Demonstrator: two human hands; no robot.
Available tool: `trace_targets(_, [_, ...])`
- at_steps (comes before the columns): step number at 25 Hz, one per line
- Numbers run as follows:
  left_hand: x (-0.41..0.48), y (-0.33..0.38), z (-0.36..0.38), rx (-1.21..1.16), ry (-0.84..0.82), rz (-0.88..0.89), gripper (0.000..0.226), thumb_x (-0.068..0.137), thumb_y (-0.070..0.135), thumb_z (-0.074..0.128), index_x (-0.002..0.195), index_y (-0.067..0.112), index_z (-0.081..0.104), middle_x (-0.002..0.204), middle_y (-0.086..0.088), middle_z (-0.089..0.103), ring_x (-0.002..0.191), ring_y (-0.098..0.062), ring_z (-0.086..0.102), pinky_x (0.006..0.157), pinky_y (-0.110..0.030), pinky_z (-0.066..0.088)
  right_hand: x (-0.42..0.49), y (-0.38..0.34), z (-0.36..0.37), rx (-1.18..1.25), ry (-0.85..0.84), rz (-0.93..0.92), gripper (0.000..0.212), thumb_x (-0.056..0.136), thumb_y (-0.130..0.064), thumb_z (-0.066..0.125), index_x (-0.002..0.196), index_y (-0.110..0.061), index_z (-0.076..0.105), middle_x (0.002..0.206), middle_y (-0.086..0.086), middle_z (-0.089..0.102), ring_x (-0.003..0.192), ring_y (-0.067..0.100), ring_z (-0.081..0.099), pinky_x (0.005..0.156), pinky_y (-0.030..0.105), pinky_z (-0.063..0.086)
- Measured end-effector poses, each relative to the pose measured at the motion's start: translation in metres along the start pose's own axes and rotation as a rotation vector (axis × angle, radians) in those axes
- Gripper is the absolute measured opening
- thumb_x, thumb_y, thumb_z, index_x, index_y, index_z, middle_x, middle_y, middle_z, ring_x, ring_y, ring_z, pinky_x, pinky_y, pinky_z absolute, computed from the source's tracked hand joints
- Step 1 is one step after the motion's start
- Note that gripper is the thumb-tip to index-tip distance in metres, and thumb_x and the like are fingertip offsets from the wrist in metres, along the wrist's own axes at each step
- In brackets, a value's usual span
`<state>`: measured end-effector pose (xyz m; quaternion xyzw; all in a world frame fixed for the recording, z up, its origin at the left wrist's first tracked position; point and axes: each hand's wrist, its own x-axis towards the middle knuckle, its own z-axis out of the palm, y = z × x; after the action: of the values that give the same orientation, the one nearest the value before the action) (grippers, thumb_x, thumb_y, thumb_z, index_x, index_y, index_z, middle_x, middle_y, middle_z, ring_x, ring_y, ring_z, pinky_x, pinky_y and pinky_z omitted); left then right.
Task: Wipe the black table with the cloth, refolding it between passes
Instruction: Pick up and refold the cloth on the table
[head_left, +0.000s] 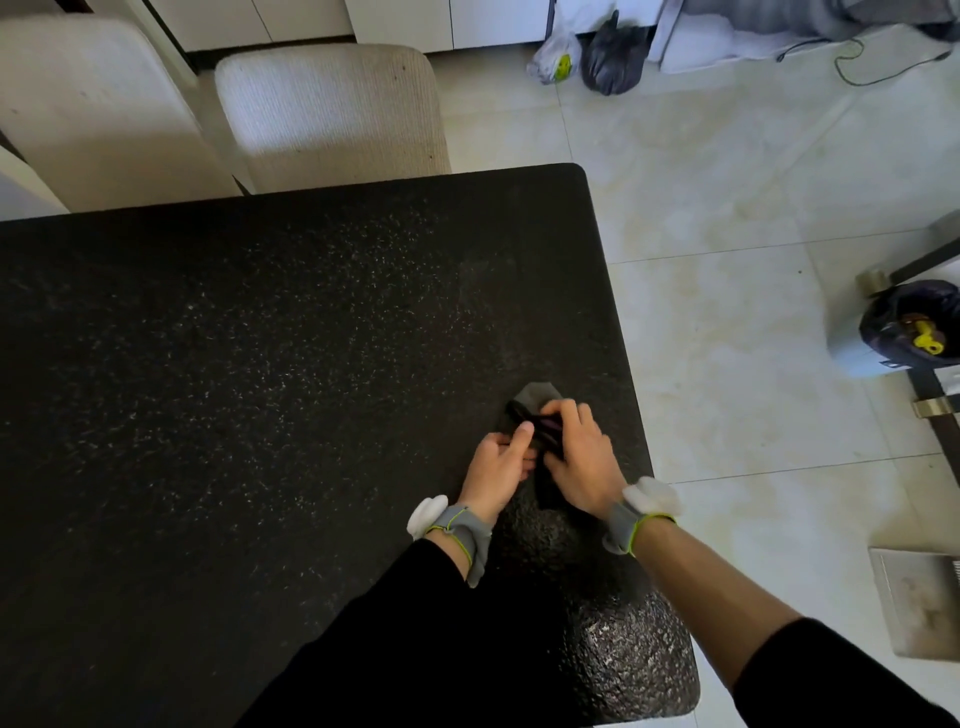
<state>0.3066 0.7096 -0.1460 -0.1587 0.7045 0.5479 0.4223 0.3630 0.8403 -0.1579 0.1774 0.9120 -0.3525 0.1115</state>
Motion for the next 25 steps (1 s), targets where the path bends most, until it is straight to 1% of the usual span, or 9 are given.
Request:
trace_targets(5, [-0.028,-0.003,0.001,-0.197,0.001,-0.008,0.005,0.104,0.024,0.052,0.106,0.020,0.049,0.114,-0.008,0.066,0.102,-0.024,0.068,0.074,-0.032,0.057,-0.031,0.002,0.010,0.600,-0.017,0.124,0.060,0.071,-0.017,0.076,0.114,-0.036,0.039,0.116,0.001,0.059,0.113,0.020,0.061,0.100,0.049,0.051])
trace_targets(8, [-0.048,0.001,-0.010,-0.067,-0.048,0.072,0.014,0.104,0.027,0.049,0.115,0.018,0.050,0.120,-0.008,0.065,0.108,-0.021,0.067,0.072,-0.032,0.060,-0.044,-0.009,-0.006,0.746,-0.034,0.177,0.081,0.067,-0.023,0.094,0.127,-0.018,0.041,0.123,-0.003,0.057,0.116,0.008,0.059,0.098,0.024,0.049])
trace_targets(10, [-0.071,0.000,-0.015,-0.028,-0.101,0.141,0.015,0.104,0.025,0.049,0.114,0.015,0.051,0.117,-0.010,0.066,0.106,-0.020,0.069,0.079,-0.037,0.062,-0.058,-0.016,-0.019,0.776,-0.047,0.179,0.072,0.066,-0.030,0.092,0.122,-0.013,0.050,0.112,-0.004,0.063,0.101,0.000,0.063,0.085,0.017,0.051])
trace_targets(12, [-0.087,-0.003,-0.020,-0.027,-0.134,0.196,0.008,0.104,0.021,0.049,0.108,0.014,0.051,0.114,-0.011,0.067,0.107,-0.022,0.069,0.084,-0.040,0.060,-0.067,-0.019,-0.023,0.803,-0.009,0.162,0.048,0.075,-0.031,0.088,0.105,-0.011,0.057,0.096,0.001,0.066,0.086,0.005,0.065,0.077,0.030,0.055])
trace_targets(14, [-0.103,-0.010,-0.027,-0.047,-0.093,0.237,0.004,0.105,0.018,0.048,0.106,0.018,0.052,0.112,-0.008,0.066,0.108,-0.024,0.067,0.084,-0.038,0.059,-0.074,-0.018,-0.023,0.805,0.091,0.144,0.029,0.085,-0.026,0.079,0.097,-0.009,0.058,0.094,0.010,0.067,0.089,0.021,0.066,0.086,0.052,0.056])
trace_targets(16, [-0.111,-0.020,-0.036,-0.075,-0.006,0.244,0.005,0.105,0.019,0.049,0.103,0.022,0.054,0.115,-0.004,0.065,0.107,-0.023,0.065,0.083,-0.039,0.057,-0.077,-0.013,-0.023,0.844,0.149,0.149,0.012,0.093,-0.011,0.069,0.102,-0.012,0.062,0.106,0.015,0.070,0.103,0.031,0.068,0.097,0.055,0.053])
trace_targets(18, [-0.118,-0.031,-0.050,-0.110,0.113,0.242,0.002,0.102,0.026,0.054,0.102,0.027,0.056,0.120,-0.004,0.066,0.110,-0.024,0.064,0.088,-0.048,0.057,-0.083,-0.017,-0.028,0.877,0.132,0.152,0.019,0.094,-0.003,0.066,0.105,-0.018,0.064,0.111,0.014,0.071,0.108,0.030,0.067,0.100,0.052,0.053])
trace_targets(21, [-0.142,-0.043,-0.074,-0.237,0.172,0.239,0.030,0.090,0.032,0.073,0.115,0.020,0.062,0.120,-0.008,0.070,0.110,-0.024,0.068,0.097,-0.052,0.055,-0.097,-0.037,-0.034,0.942,0.039,0.124,0.022,0.093,0.005,0.064,0.103,-0.015,0.061,0.102,0.012,0.072,0.099,0.030,0.069,0.086,0.041,0.059])
trace_targets(25, [-0.173,-0.049,-0.105,-0.173,0.185,0.236,0.056,0.071,-0.001,0.086,0.123,-0.003,0.064,0.116,-0.014,0.072,0.108,-0.026,0.070,0.097,-0.042,0.056,-0.112,-0.075,-0.040,1.018,-0.064,0.120,0.027,0.088,0.014,0.064,0.105,-0.006,0.060,0.085,0.008,0.075,0.078,0.022,0.072,0.064,0.031,0.061])
